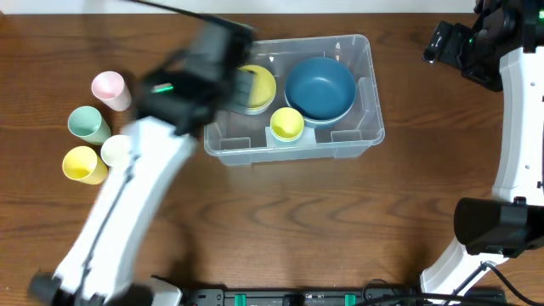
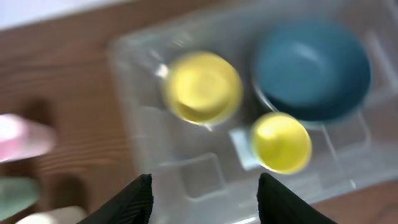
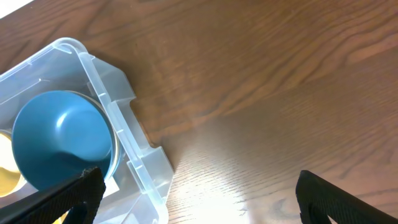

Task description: Pack container

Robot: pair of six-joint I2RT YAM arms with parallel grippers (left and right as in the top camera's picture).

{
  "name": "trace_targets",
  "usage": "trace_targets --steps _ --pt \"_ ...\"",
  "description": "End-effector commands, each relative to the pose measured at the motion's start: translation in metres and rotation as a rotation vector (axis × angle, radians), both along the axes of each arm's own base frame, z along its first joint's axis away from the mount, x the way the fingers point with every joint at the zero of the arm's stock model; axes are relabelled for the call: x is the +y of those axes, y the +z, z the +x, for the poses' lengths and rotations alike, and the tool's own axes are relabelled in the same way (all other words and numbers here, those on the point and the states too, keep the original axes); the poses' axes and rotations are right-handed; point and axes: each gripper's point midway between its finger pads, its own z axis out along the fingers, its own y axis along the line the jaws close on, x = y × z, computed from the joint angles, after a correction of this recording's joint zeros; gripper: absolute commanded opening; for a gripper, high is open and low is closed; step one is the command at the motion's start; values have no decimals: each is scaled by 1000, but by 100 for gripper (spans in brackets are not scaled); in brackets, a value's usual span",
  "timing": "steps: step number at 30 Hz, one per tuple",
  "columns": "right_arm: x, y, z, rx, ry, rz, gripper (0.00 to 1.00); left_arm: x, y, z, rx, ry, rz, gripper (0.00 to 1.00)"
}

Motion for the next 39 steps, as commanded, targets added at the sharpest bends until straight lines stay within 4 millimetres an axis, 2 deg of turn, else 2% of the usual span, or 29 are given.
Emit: trace_targets --steps 1,4,6,9,12,17,22,32,39 --pt "0 11 -5 -27 -12 3 99 55 15 1 -22 176 -28 54" --pt "0 11 -5 -27 -12 3 99 100 9 2 6 306 -28 54" --pt "0 11 -5 -27 -12 3 99 123 0 5 29 381 -38 54" --pt "0 11 -5 -27 -12 3 99 145 -15 12 65 467 -73 54" --pt "0 11 -5 -27 -12 3 99 158 -35 21 117 499 -76 52" --pt "0 11 -5 -27 -12 3 99 170 -79 37 222 530 -55 39" --pt "0 11 -5 -27 -12 3 99 182 -121 54 296 549 -37 31" --pt "0 11 -5 -27 -12 3 99 212 -151 100 219 479 52 31" --pt "0 11 -5 -27 -12 3 99 241 -173 117 195 508 104 32"
